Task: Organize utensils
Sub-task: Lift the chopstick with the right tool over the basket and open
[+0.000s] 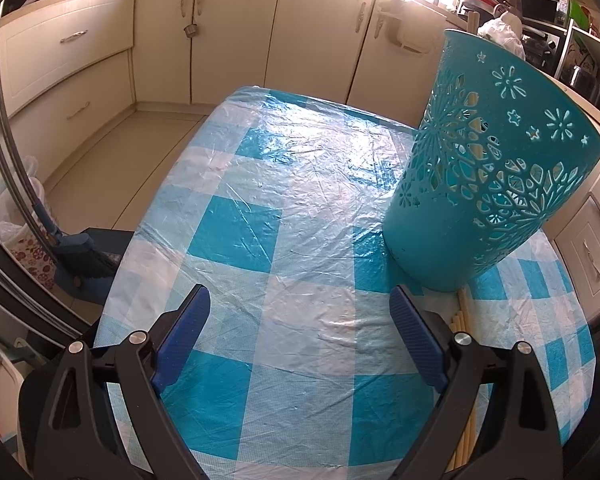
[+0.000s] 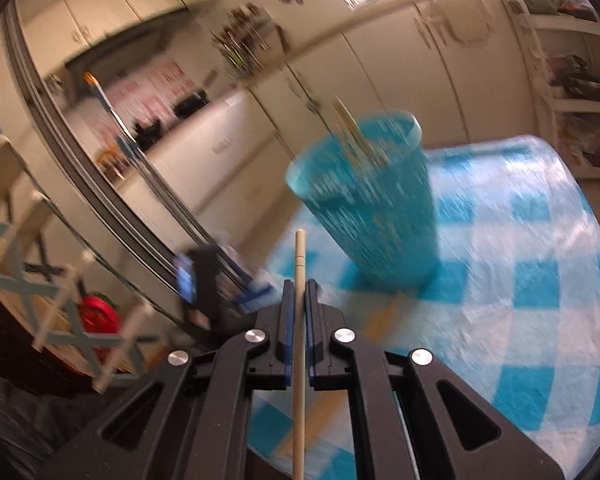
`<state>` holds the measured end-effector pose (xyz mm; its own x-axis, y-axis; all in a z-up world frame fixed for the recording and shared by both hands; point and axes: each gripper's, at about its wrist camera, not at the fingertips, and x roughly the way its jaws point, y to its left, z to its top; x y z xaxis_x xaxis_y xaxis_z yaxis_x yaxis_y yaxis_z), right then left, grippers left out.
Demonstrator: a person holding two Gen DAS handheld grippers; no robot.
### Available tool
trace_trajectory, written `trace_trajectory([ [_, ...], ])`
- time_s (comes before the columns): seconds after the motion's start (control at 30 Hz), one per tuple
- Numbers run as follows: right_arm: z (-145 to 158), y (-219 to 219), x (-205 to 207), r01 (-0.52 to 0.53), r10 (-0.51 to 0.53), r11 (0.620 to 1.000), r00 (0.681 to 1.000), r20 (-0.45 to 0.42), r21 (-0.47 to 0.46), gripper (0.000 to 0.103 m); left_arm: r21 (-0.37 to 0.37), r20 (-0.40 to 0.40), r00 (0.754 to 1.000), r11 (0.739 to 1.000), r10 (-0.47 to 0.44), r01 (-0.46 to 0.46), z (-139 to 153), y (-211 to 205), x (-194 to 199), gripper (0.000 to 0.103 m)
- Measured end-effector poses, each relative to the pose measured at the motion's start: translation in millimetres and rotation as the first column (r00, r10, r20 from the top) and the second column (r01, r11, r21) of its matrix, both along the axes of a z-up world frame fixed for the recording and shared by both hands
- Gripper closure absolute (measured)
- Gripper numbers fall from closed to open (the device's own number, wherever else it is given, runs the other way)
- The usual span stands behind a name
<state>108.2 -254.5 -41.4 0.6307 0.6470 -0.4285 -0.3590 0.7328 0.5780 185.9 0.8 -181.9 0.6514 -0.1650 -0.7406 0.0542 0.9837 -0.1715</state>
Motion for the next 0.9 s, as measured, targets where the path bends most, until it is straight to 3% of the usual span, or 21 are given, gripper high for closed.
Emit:
trace_trajectory([
  [0.2,74,4,35,0.094,-0.106,0.994,0.969,0.224,0.06,0.097,0.01,0.002,1.0,1.0,-0.003,0.003,-1,-2,-1,0.016],
  [0.33,93,11,68,0.198,-0.205,0.979,0.933,0.296,0.054,0.097,0.003,0.003,1.0,1.0,-0.001,0.001,0,-2,-1,0.016],
  [0.57,72,23,123,0.387,-0.357,0.922,0.878,0.318,-0.032,0.097,-0.016,0.003,1.0,1.0,-0.001,0.001,-1,2,0,0.016],
  [0.9,41,30,135,0.395,-0.356,0.91,0.9,0.252,-0.126,0.096,-0.03,0.006,1.0,1.0,0.002,-0.002,-2,4,2,0.016],
])
